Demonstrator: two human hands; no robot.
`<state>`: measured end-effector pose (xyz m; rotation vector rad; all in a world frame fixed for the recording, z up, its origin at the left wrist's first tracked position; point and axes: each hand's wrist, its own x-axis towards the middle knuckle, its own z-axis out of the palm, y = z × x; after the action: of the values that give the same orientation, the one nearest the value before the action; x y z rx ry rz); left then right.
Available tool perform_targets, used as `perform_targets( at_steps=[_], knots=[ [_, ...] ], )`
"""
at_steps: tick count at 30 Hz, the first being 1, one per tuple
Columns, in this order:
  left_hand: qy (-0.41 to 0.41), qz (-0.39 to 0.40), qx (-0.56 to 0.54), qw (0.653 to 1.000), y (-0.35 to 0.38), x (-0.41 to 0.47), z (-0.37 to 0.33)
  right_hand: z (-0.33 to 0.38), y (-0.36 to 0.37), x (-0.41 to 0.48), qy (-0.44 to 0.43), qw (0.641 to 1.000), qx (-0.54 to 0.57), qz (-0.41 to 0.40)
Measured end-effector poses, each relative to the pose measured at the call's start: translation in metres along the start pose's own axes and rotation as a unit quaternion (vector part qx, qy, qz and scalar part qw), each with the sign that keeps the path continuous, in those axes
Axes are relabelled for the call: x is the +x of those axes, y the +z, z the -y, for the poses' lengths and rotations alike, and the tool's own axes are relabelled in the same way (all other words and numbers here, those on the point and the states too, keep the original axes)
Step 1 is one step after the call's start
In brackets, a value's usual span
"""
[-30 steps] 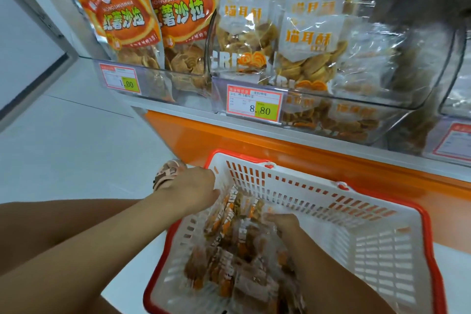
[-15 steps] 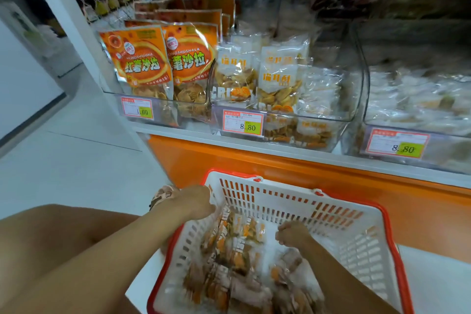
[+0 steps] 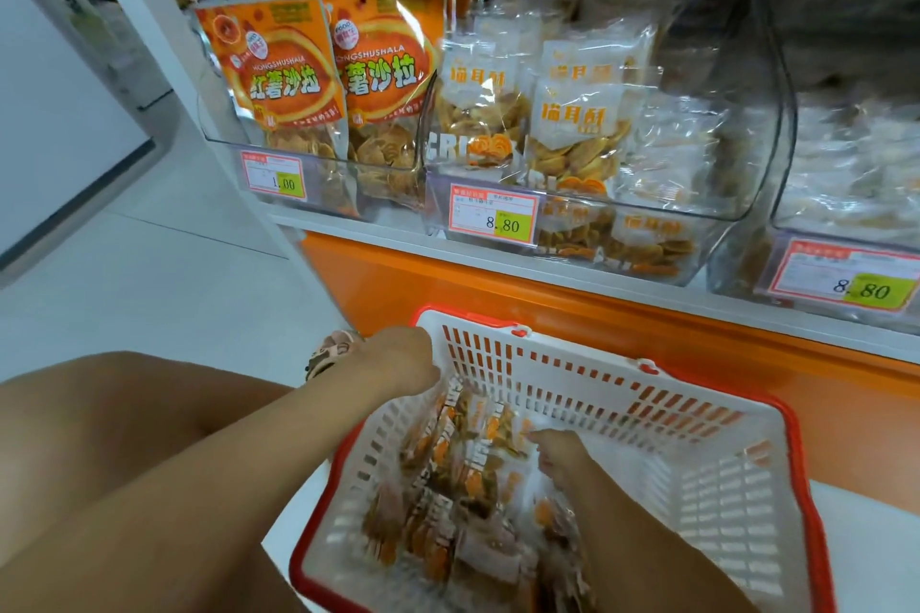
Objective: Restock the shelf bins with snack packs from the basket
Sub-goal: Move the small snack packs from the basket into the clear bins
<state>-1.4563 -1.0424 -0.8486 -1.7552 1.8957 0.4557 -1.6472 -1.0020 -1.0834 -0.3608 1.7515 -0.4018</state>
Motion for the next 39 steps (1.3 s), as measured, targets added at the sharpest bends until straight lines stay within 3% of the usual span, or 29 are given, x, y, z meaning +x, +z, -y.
perform_targets(
  at_steps=[10,18,22,25,30,35,39],
  knots=[
    [-0.010,-0.008,-0.004,1.000,-0.007,0.007,-0.007,-0.002,0.032,0.016,0.001,0.998,0.050,0.036],
    [0.005,0.017,-0.022,1.000,-0.003,0.008,-0.002,0.000,0.000,-0.002,-0.033,0.998,-0.046,0.006],
    [0.010,0.034,-0.022,0.999,-0.004,0.010,0.003,0.019,-0.032,-0.040,-0.119,0.974,-0.183,0.053],
    [0.070,0.062,-0.030,0.995,-0.013,0.000,-0.003,0.041,-0.058,-0.087,-0.219,0.949,-0.180,0.141],
    [0.251,0.149,-0.180,0.939,-0.026,-0.028,-0.029,0.076,-0.097,-0.191,-0.340,0.907,-0.180,0.173],
    [0.325,0.120,-0.303,0.888,-0.051,-0.058,-0.042,0.094,-0.130,-0.264,-0.419,0.893,-0.075,0.144],
    [0.354,0.073,-0.423,0.831,-0.084,-0.077,-0.044,0.106,-0.136,-0.291,-0.429,0.884,0.117,0.147]
  ],
)
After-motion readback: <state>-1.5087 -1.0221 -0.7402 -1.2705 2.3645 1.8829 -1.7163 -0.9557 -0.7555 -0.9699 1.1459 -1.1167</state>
